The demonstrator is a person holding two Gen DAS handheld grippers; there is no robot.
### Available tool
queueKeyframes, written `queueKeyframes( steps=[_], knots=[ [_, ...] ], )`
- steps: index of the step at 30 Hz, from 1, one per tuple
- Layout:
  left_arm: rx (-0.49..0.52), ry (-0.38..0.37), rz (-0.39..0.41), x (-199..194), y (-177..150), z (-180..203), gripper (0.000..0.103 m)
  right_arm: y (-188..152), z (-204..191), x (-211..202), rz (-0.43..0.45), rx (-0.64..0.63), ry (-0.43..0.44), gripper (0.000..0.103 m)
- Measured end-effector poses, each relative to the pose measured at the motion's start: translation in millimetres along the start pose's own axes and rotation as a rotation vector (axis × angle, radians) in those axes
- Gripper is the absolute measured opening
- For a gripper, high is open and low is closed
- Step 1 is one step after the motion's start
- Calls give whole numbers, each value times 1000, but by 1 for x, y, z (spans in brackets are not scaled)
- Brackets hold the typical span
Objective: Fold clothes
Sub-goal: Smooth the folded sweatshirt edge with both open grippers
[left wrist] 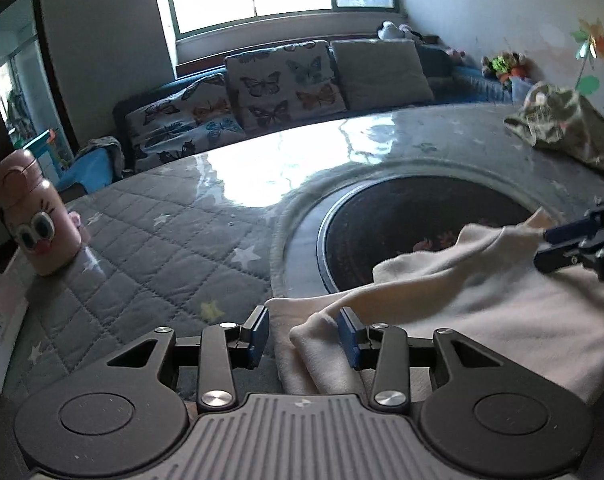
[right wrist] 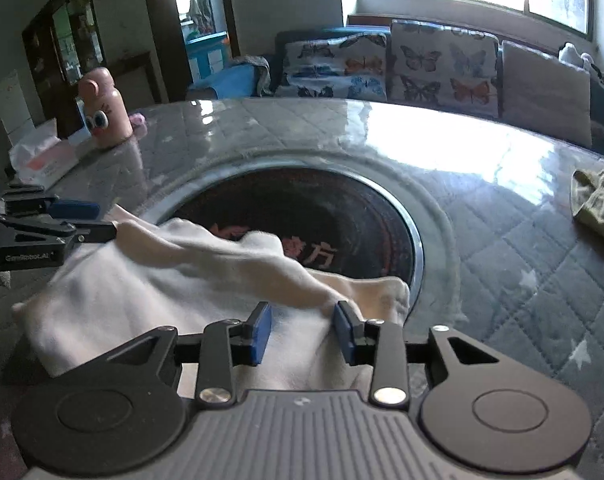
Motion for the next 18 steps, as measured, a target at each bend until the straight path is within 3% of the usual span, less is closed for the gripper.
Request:
queueKeyframes(
  steps=[6, 12, 16, 18],
  knots=[
    [-6, -35, 41, -8, 10, 7, 43, 6, -1, -7, 24, -3, 1, 40],
    [30, 5, -19, 17, 6, 9, 44, 5, -1, 0, 14, -4, -7, 42],
    [17, 2, 3, 3, 7, 7, 49, 5, -7, -11, 23, -31, 0, 43],
    [22, 0, 20, -8, 7, 9, 55, 3, -12, -17, 24, -39, 10, 52]
  ],
)
Point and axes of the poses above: each gripper's, at about its wrist camera, not at the fingertips, and x roughly the way its jaws point, z to its right, y to its top, the point moved 4 cm from there along x, roughly the way its jaws point, and after that the axes turned 3 degrees about z, right-handed, at the moved point
